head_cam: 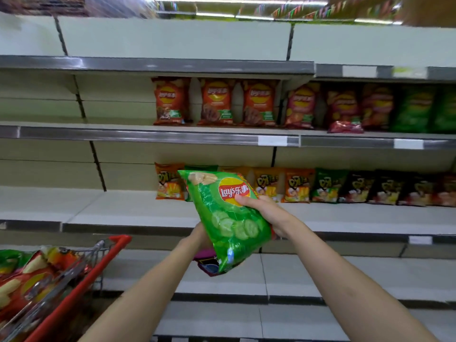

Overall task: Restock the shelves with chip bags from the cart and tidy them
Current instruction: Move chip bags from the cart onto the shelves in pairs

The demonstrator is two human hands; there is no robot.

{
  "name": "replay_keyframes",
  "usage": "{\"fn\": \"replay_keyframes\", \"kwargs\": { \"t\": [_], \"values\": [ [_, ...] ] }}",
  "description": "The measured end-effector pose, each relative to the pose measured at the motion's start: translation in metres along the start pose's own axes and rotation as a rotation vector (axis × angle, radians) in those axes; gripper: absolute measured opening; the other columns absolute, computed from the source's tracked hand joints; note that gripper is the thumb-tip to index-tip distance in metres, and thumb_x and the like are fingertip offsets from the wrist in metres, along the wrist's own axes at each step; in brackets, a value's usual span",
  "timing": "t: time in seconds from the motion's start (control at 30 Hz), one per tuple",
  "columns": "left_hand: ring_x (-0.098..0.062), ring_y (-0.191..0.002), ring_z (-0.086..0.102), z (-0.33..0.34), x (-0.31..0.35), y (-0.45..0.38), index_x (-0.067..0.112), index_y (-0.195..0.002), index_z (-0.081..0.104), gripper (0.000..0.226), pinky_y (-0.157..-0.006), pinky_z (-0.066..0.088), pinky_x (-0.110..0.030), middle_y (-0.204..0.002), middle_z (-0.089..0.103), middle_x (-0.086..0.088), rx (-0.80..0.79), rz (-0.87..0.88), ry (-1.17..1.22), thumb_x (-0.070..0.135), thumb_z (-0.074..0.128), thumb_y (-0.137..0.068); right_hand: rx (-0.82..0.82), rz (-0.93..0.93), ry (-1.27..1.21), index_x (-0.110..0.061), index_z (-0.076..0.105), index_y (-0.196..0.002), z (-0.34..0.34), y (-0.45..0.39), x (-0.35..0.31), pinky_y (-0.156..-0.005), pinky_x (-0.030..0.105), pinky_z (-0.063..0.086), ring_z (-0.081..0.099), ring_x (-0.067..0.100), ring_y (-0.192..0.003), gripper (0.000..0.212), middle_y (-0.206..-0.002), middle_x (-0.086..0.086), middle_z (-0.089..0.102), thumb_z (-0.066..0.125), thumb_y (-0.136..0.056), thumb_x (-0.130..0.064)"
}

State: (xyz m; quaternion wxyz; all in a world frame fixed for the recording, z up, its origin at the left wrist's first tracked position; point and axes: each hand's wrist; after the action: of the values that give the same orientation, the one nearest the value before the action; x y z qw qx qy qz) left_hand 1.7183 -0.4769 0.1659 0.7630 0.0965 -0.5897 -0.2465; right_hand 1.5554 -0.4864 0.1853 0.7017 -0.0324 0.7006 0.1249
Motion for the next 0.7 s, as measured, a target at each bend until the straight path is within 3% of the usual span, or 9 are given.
{"fn": "replay_keyframes", "kwargs": {
  "t": [0.07,0.13,0.23,0.3,0.37,0.47,0.53,0.57,0.7],
  "values": [
    [-0.028,-0.092,0.063,0.018,-0.007,0.008,0.009,-0.137,0.044,0.039,-0.074,0.048,-0.026,-0.128,0.058,-0.023,-0.024,0.049,-0.112,0.027,0.027,-0.106,0.028,-0.018,0.012,-0.010,0.065,-0.109,-0.013,0.017,-0.001,-0.085,0.039,0.057,0.071,0.025,-0.090,0.046,-0.101,0.011,0.074,0.074,-0.072,-0.036],
    [-0.023,-0.074,0.061,0.037,-0.010,0.011,0.008,-0.136,0.041,0.036,-0.052,0.052,-0.019,-0.100,0.066,-0.018,-0.021,0.122,-0.256,0.022,0.028,-0.106,0.047,-0.026,0.038,-0.011,0.063,-0.113,-0.026,0.033,-0.004,-0.081,0.036,0.058,0.072,0.023,-0.090,0.047,-0.101,0.009,0.074,0.073,-0.074,-0.035],
    [-0.012,-0.066,0.047,0.058,-0.017,0.011,-0.012,-0.138,0.035,0.038,-0.040,0.044,-0.011,-0.135,0.049,-0.030,0.016,0.198,-0.453,-0.002,0.030,-0.102,0.056,-0.011,0.056,-0.015,0.061,-0.113,-0.045,0.060,-0.006,-0.077,0.032,0.059,0.072,0.020,-0.087,0.035,-0.099,0.005,0.075,0.069,-0.083,-0.031],
    [-0.010,-0.066,0.046,0.073,-0.026,0.014,-0.015,-0.136,0.035,0.038,-0.041,0.044,-0.010,-0.142,0.041,-0.031,-0.032,0.200,-0.527,-0.008,0.031,-0.099,0.082,0.001,0.068,-0.017,0.063,-0.110,-0.057,0.077,-0.005,-0.084,0.037,0.058,0.071,0.023,-0.093,0.035,-0.102,0.006,0.074,0.070,-0.081,-0.034],
    [-0.014,-0.072,0.050,0.088,-0.032,0.015,-0.014,-0.135,0.037,0.037,-0.049,0.046,-0.010,-0.142,0.042,-0.028,-0.038,0.186,-0.585,-0.009,0.034,-0.098,0.117,-0.009,0.090,-0.017,0.063,-0.114,-0.067,0.092,-0.001,-0.093,0.043,0.054,0.069,0.027,-0.100,0.047,-0.108,0.008,0.073,0.075,-0.075,-0.039],
    [-0.027,-0.107,0.052,0.103,-0.038,0.011,-0.010,-0.128,0.048,0.032,-0.085,0.041,-0.019,-0.138,0.047,-0.025,-0.116,0.092,-0.625,-0.001,0.047,-0.098,0.199,-0.016,0.105,-0.017,0.065,-0.114,-0.082,0.111,0.003,-0.093,0.043,0.053,0.070,0.026,-0.100,0.050,-0.108,0.007,0.073,0.078,-0.074,-0.042],
    [-0.031,-0.122,0.048,0.111,-0.040,0.013,-0.009,-0.128,0.049,0.032,-0.091,0.036,-0.022,-0.138,0.048,-0.022,-0.150,0.074,-0.733,0.003,0.049,-0.098,0.265,-0.022,0.131,-0.017,0.066,-0.107,-0.089,0.123,0.005,-0.090,0.041,0.055,0.071,0.024,-0.095,0.040,-0.104,0.006,0.074,0.074,-0.077,-0.041],
    [-0.031,-0.126,0.046,0.115,-0.045,0.015,-0.007,-0.130,0.048,0.034,-0.093,0.034,-0.023,-0.140,0.047,-0.021,-0.191,0.159,-0.870,0.004,0.048,-0.099,0.298,-0.026,0.143,-0.017,0.066,-0.106,-0.093,0.128,0.007,-0.090,0.041,0.055,0.071,0.024,-0.094,0.039,-0.103,0.006,0.074,0.073,-0.077,-0.042],
    [-0.025,-0.128,0.044,0.135,-0.050,0.011,0.000,-0.138,0.043,0.040,-0.098,0.030,-0.023,-0.146,0.042,-0.016,-0.306,0.300,-1.260,0.009,0.048,-0.099,0.416,-0.032,0.125,-0.014,0.066,-0.103,-0.108,0.146,0.013,-0.090,0.042,0.055,0.071,0.024,-0.092,0.038,-0.099,0.007,0.074,0.074,-0.078,-0.040]
  ]
}}
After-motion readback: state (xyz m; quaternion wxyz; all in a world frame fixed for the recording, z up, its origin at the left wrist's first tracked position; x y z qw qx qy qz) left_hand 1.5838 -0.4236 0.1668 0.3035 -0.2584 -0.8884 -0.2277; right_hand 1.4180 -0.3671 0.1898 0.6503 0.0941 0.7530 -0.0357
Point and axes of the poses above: each hand's wrist, its own y-axis away from the middle knuckle, its own z-axis out of the palm, x = y × z
